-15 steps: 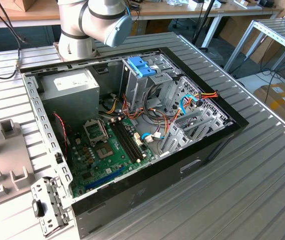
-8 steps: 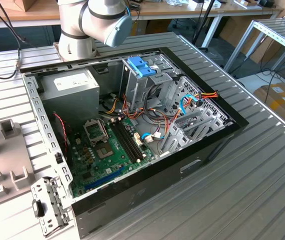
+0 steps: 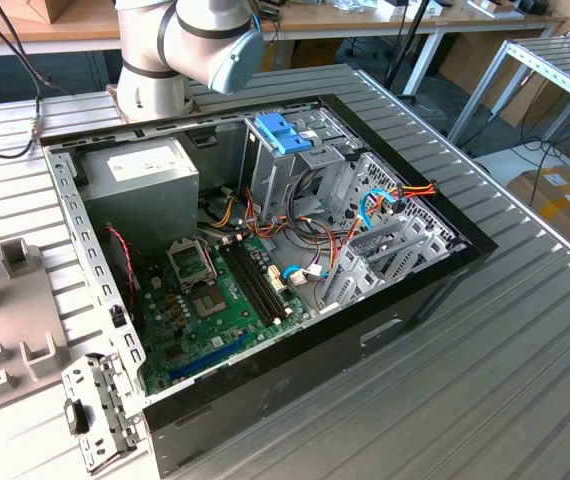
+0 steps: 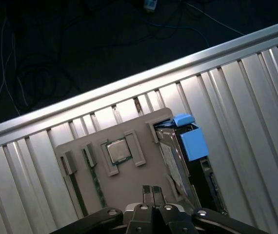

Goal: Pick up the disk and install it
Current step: 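Pick up the disk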

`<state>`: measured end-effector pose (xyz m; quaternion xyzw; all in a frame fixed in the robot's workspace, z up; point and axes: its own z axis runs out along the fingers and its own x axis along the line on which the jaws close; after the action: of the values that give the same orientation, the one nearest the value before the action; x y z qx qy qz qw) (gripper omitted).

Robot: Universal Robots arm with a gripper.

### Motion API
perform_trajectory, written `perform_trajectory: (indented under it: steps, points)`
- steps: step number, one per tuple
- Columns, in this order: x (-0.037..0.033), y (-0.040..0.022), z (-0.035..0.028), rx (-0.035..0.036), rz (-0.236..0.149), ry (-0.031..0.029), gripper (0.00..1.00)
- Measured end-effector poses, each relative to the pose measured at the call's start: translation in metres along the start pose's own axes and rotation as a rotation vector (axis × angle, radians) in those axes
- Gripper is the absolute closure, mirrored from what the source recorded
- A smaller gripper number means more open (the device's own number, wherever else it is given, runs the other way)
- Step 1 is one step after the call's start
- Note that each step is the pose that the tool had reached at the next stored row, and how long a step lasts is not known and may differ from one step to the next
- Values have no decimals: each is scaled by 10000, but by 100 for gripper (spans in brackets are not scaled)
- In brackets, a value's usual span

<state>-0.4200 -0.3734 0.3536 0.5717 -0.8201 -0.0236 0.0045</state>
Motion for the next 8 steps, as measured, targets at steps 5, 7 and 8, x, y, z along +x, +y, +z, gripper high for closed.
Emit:
perform_trajectory:
  steps: [5, 7, 8]
  points:
    - [0, 0, 2, -5, -245, 12, 89]
    - [0, 1, 3, -6, -313, 14, 89]
    - [0, 0, 3, -8, -365, 16, 89]
